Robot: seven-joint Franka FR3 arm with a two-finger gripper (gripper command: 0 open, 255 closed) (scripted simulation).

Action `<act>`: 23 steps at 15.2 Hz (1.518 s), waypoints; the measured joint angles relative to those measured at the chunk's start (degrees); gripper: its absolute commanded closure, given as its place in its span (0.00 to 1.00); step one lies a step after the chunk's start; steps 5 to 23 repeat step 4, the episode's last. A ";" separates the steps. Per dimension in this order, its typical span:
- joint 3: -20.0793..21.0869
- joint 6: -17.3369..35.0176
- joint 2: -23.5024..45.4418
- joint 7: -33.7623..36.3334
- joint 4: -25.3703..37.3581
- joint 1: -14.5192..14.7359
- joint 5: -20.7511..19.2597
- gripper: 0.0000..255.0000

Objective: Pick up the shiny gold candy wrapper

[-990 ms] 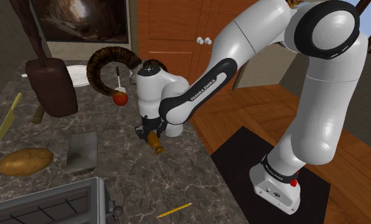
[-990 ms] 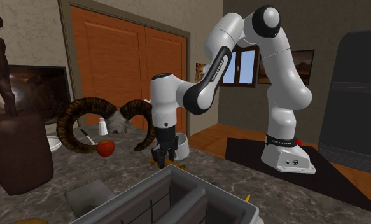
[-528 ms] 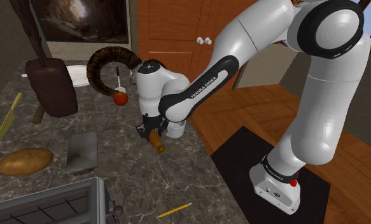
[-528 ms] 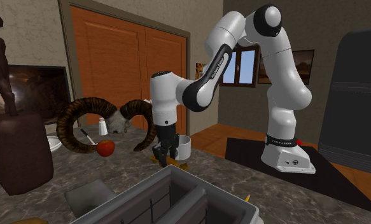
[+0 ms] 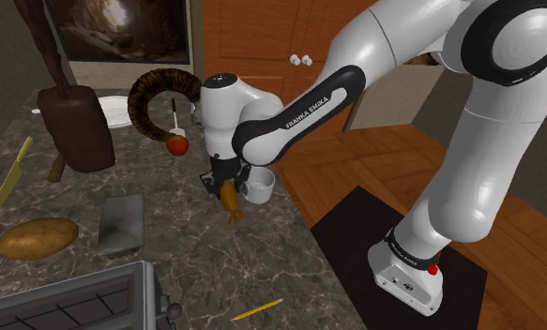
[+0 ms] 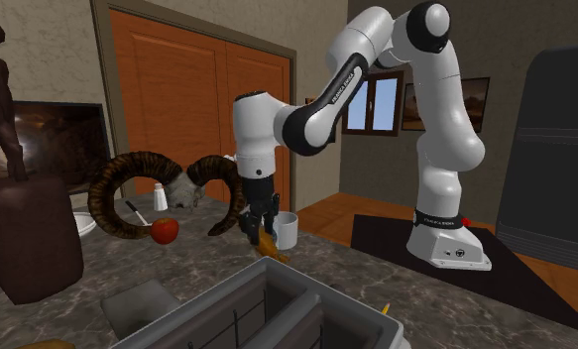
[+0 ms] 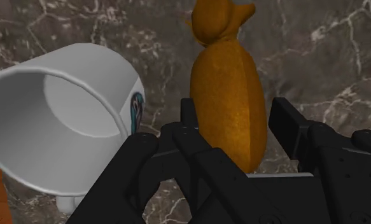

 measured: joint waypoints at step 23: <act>0.56 -2.25 -1.93 -1.01 0.62 -0.32 1.48 1.00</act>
